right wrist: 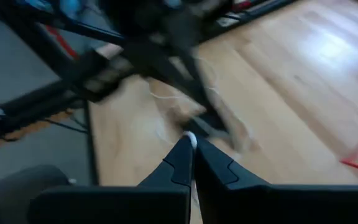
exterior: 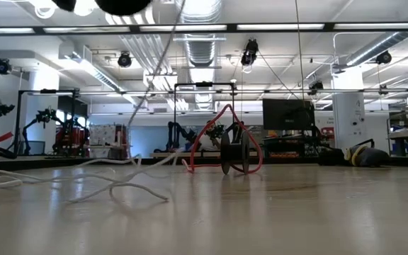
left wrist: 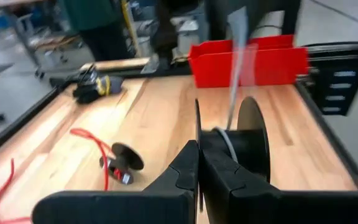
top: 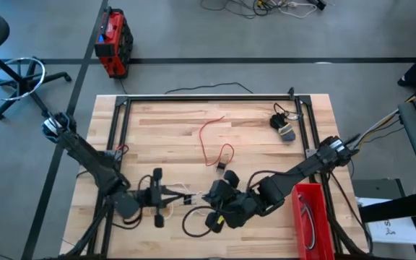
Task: Coil cords
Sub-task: Coil the white wire onto the spool
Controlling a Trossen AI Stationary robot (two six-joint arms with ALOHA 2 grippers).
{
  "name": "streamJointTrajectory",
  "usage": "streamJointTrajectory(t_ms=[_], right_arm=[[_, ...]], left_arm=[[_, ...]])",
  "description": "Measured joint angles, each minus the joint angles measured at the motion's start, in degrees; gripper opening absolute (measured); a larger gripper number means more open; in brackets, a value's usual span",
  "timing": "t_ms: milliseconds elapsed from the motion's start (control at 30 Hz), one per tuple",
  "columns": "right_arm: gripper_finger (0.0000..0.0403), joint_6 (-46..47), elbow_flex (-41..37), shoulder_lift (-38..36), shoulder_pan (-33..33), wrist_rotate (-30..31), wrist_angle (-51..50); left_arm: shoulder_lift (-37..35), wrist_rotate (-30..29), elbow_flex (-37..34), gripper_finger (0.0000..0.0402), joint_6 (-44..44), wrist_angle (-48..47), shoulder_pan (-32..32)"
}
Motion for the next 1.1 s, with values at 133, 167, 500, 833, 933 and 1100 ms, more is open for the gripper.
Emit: streamJointTrajectory(t_ms=[133, 167, 500, 833, 933, 1100], right_arm=[[0.0000, 0.0, 0.0, 0.4, -0.3, -1.2, 4.3], [0.0000, 0.2, 0.0, 0.7, -0.5, -1.0, 4.9], [0.0002, 3.5, 0.0, 4.5, -1.7, 1.7, 6.8], [0.0072, 6.2, 0.0, 6.0, 0.1, 8.8, 0.8], [0.0107, 3.9, 0.0, 5.8, 1.3, 11.3, 0.7], [0.0153, -4.9, 0.0, 5.6, 4.3, 14.7, 5.2]], left_arm=[[3.8, 0.2, 0.0, 0.0000, -2.8, 3.9, 3.9], [4.8, 0.2, 0.0, 0.0000, -3.0, 5.9, 4.8], [10.1, -1.5, -0.1, 0.0000, -3.1, 24.2, 10.5], [2.7, -3.2, -0.1, 0.0000, 0.1, 29.1, 10.1], [0.2, -1.7, -0.1, 0.0000, 2.8, 30.3, 9.5], [-4.2, 2.8, -0.1, 0.0000, 7.5, 33.3, 8.5]])
